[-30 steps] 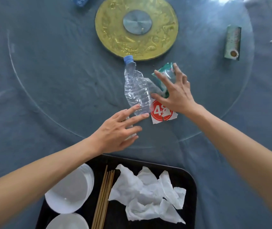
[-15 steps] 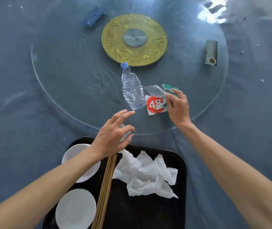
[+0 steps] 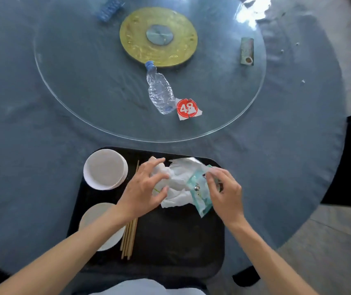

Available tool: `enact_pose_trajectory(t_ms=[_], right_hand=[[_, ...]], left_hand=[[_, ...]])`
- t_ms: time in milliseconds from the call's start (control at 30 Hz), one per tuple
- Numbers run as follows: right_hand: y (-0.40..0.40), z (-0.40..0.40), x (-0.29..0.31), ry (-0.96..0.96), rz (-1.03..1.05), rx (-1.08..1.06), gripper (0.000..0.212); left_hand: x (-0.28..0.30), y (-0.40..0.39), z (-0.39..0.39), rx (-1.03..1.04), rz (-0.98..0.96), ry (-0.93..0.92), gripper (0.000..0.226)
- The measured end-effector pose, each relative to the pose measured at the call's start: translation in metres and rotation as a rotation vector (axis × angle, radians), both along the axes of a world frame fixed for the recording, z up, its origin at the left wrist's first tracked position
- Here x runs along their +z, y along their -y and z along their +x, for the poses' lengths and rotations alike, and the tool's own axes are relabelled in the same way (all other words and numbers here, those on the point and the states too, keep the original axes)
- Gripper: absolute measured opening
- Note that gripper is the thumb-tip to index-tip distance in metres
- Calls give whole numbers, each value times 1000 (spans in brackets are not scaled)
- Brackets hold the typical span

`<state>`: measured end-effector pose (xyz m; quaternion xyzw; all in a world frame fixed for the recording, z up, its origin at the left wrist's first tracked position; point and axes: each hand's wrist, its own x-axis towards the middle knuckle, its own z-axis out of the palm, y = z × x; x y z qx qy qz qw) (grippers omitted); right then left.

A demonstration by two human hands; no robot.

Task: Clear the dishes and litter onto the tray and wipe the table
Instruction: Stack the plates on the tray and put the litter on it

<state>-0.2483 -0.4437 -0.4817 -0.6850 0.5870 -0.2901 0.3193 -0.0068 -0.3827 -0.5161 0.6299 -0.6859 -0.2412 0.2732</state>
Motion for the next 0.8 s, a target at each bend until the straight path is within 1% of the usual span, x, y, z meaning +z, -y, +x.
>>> enact_pose_trajectory(t_ms=[67,133,267,367,433,500,567,600,667,733,800], right_hand=[[-34,-7,-15,-24,14,50,13],[-62,-12,-30,-43,62,76,19],[-84,-12,-43,-78,109,115,28],[-83,-10,-40,-102,128,122,36],[-73,-8,-35,-118,101,138,39],[-56,-5,-28,-108,61,149,38],[-31,1,-21,-83,4,140,34],[-16,6,-18,-69,-24,129,32],[20,20,-11,-22,-17,98,28],[62,40,-4,32,66,59,27],[106,64,-3,52,174,41,30]], left_hand=[[-11,-21,-9,-27,3,11,27],[-24,-38,-16,-43,14,40,32],[-45,-55,-18,-115,27,179,43],[-48,-57,-15,-129,30,196,52],[-44,-52,-11,-123,38,175,64],[-37,-39,-4,-124,26,166,78],[-24,-19,4,-116,-5,129,86],[-17,-5,9,-94,-18,101,85],[-4,29,18,0,-35,32,77],[4,70,30,166,-23,-73,66],[11,113,44,360,58,-194,59]])
